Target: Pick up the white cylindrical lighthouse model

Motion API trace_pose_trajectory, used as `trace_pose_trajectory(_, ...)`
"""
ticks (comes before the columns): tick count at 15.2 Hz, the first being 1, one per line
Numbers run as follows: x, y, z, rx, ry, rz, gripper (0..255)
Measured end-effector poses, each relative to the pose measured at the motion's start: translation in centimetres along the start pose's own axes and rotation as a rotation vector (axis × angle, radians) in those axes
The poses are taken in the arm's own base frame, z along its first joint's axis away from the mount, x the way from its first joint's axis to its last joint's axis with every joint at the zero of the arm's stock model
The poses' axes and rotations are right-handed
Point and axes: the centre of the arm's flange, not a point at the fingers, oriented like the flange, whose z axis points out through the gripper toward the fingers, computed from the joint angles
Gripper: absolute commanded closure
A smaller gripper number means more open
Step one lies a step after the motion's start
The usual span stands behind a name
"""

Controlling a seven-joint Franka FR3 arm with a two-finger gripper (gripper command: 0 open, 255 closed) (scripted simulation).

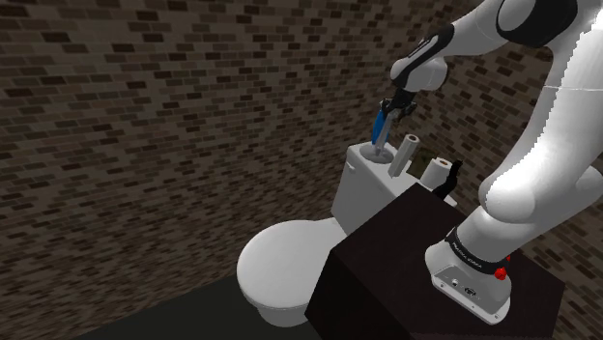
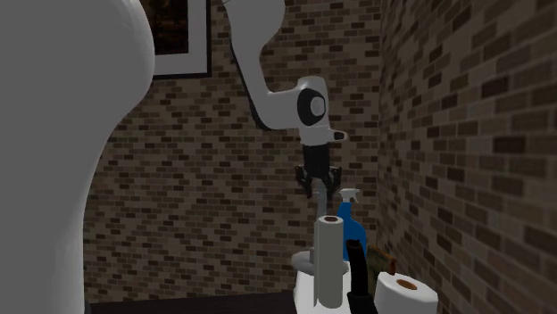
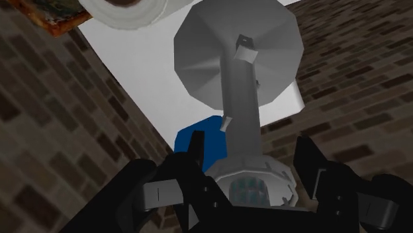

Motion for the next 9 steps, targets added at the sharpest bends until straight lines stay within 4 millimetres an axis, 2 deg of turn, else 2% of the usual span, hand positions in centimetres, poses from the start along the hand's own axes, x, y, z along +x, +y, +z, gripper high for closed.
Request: trace_pose_trajectory(9, 0.6, 0.0, -4.4, 0.000, 0.000, 0.000, 255)
